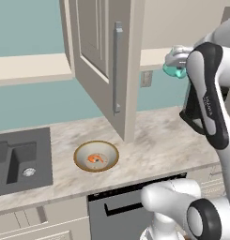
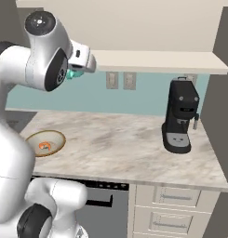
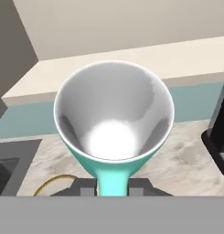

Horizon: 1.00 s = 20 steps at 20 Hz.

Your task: Move the mug from next to the sink to the open cabinet. Then, move the bowl with the shrimp to the fridge to clear the area for faucet cleaning.

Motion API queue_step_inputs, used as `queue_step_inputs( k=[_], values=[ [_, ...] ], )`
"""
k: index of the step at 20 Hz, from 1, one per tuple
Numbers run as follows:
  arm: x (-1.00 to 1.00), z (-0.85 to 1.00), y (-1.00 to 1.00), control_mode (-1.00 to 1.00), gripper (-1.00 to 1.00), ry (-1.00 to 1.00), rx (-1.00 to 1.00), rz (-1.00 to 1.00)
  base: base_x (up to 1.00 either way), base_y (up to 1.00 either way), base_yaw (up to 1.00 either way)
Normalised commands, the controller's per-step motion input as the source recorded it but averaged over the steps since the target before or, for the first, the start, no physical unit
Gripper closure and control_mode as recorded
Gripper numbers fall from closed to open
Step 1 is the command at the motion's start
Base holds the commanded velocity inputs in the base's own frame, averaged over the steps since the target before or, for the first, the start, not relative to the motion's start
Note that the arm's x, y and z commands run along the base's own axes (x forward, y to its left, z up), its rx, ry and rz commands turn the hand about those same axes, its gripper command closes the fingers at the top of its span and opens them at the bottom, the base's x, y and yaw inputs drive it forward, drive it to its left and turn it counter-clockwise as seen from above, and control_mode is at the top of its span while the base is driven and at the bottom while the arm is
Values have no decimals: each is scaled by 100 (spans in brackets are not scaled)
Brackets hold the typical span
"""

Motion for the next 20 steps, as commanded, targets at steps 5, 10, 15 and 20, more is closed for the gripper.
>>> queue_step_inputs(
  k=[5,10,15,20],
  values=[
    [66,-9,0,-100,100,-4,-7,0,0,0,0],
    [100,-4,3,-100,100,0,-5,0,0,0,0],
    [100,-3,1,-100,100,5,-4,0,0,0,0],
    [100,-8,1,-100,100,9,-3,0,0,0,0]
  ],
)
